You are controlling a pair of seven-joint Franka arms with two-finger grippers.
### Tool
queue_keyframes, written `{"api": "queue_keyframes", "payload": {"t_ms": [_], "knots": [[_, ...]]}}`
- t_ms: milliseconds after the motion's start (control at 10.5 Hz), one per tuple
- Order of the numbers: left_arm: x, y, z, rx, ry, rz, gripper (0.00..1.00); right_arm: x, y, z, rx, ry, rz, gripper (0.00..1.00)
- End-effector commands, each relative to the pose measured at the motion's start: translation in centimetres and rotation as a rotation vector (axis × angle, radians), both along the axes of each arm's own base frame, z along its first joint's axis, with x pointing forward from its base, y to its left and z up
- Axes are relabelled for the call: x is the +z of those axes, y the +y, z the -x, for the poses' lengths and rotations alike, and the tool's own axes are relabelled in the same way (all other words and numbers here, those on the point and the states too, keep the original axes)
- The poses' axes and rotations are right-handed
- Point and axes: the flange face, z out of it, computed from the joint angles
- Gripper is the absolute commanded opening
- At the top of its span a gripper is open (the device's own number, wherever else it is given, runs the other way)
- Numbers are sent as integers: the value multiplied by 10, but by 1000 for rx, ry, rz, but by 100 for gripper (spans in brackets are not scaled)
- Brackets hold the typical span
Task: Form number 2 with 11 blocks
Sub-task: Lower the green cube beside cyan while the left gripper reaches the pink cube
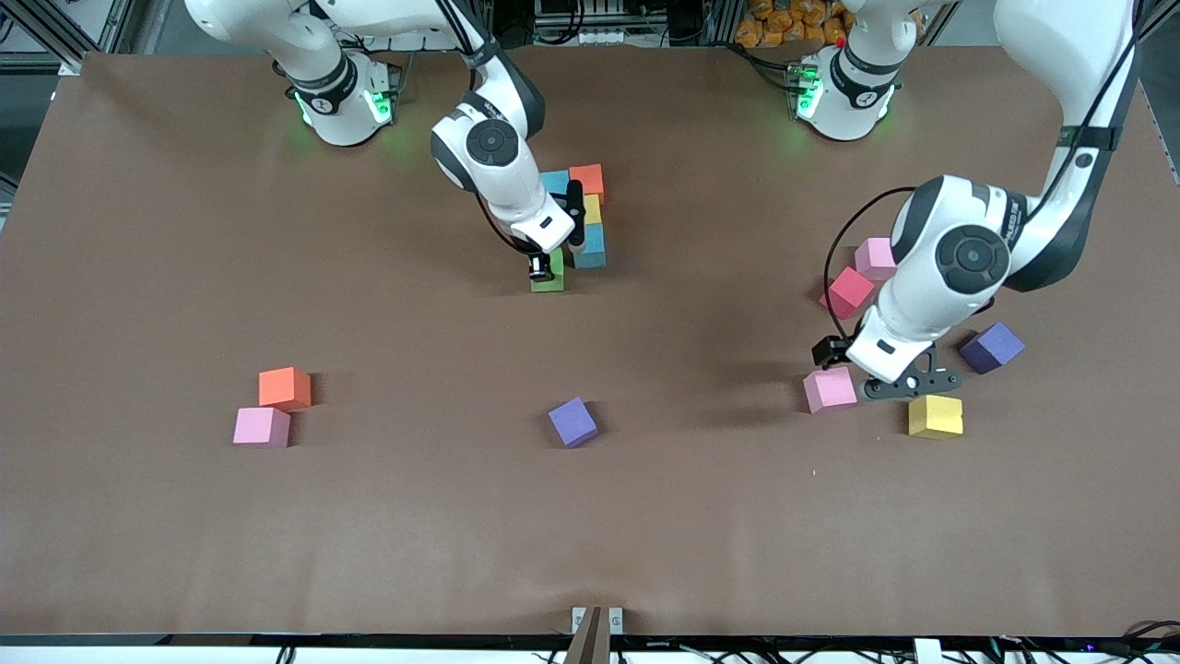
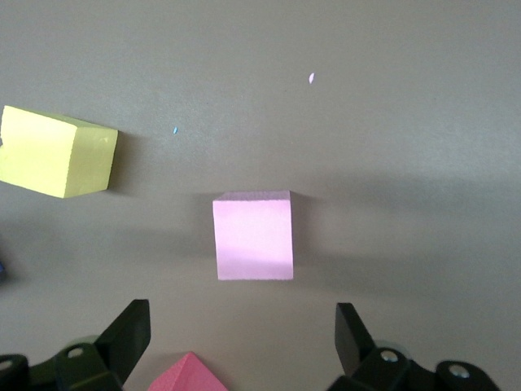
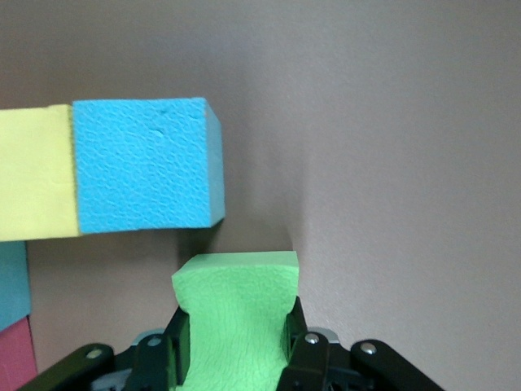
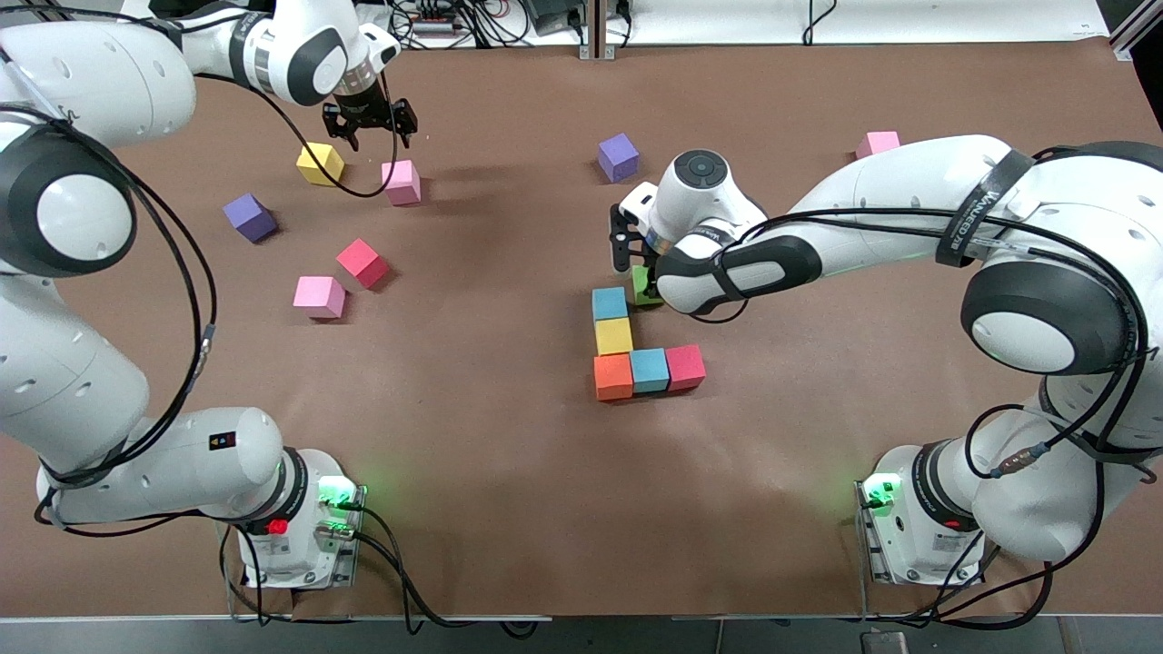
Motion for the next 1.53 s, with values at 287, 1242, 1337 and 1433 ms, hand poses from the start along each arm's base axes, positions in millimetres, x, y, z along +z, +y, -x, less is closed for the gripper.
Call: {"api": "queue_keyframes", "payload": {"t_ms": [287, 1242, 1337, 1433], "knots": [[-9, 3, -17, -7, 3, -5, 100, -6, 0, 18, 41, 2, -3, 41], [-11, 5, -18, -2, 4, -11, 100, -9, 4, 39, 71, 4, -15, 41], [-11, 3, -17, -5, 4, -11, 100, -10, 4, 40, 72, 5, -14, 41], [-11, 2, -17, -7, 4, -11, 100, -10, 4, 39, 70, 5, -14, 55]]}}
